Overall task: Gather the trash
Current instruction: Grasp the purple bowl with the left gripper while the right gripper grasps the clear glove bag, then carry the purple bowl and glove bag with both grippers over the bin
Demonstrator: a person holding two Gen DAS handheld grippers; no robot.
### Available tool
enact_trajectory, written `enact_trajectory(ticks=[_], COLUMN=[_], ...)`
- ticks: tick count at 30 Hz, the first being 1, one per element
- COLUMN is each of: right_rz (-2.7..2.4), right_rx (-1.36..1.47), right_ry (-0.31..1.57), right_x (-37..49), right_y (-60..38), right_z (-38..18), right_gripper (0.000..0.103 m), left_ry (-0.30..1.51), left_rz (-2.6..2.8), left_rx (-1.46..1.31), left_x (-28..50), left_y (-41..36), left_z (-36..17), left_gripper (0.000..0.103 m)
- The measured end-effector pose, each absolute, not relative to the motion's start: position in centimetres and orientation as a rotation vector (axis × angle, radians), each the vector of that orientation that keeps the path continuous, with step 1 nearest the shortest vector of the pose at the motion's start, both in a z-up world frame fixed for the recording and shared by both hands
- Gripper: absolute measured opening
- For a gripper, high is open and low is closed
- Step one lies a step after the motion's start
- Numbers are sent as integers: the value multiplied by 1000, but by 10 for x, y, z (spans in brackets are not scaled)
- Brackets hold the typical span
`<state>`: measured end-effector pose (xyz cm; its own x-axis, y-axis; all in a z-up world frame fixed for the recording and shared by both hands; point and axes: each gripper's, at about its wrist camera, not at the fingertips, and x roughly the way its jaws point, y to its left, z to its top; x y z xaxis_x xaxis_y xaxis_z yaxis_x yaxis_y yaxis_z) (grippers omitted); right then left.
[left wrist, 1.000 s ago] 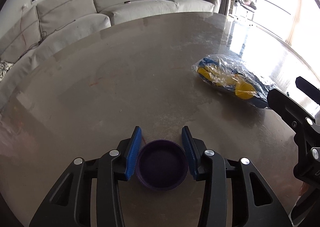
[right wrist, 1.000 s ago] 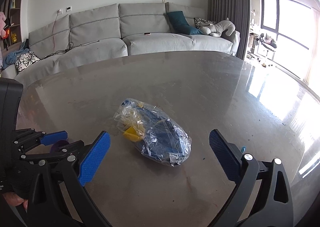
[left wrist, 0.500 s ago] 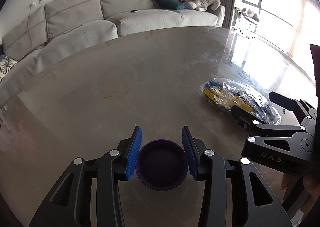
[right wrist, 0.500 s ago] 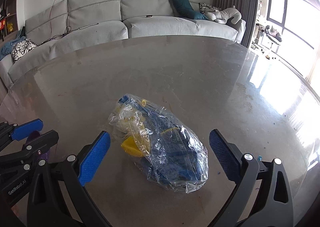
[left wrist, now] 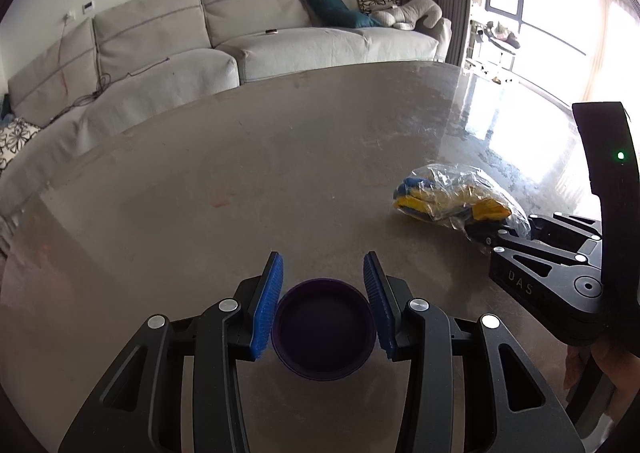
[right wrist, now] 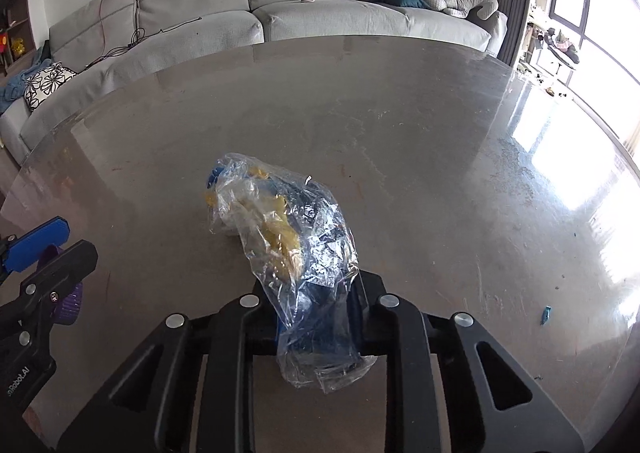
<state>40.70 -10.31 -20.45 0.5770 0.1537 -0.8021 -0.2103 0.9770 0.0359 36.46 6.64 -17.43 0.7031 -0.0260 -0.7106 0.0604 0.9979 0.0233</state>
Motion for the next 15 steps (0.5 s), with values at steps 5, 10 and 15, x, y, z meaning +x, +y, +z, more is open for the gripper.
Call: enact_trajectory(ticks=[5, 10, 15], right_rz=[225, 227, 201], right_rx=[-81, -59, -40], right_ry=[833, 755, 700], right_x=[378, 343, 305], right_y=[-109, -118, -132], right_z=[-184, -151, -127], right_gripper=[19, 19, 19], left_ry=[750, 717, 665], left_rz=[-64, -105, -169], left_rx=[44, 40, 37], left_x=[355, 336, 310], left_y=[64, 57, 45], left_z=[-160, -144, -124], left_gripper=[41, 41, 42])
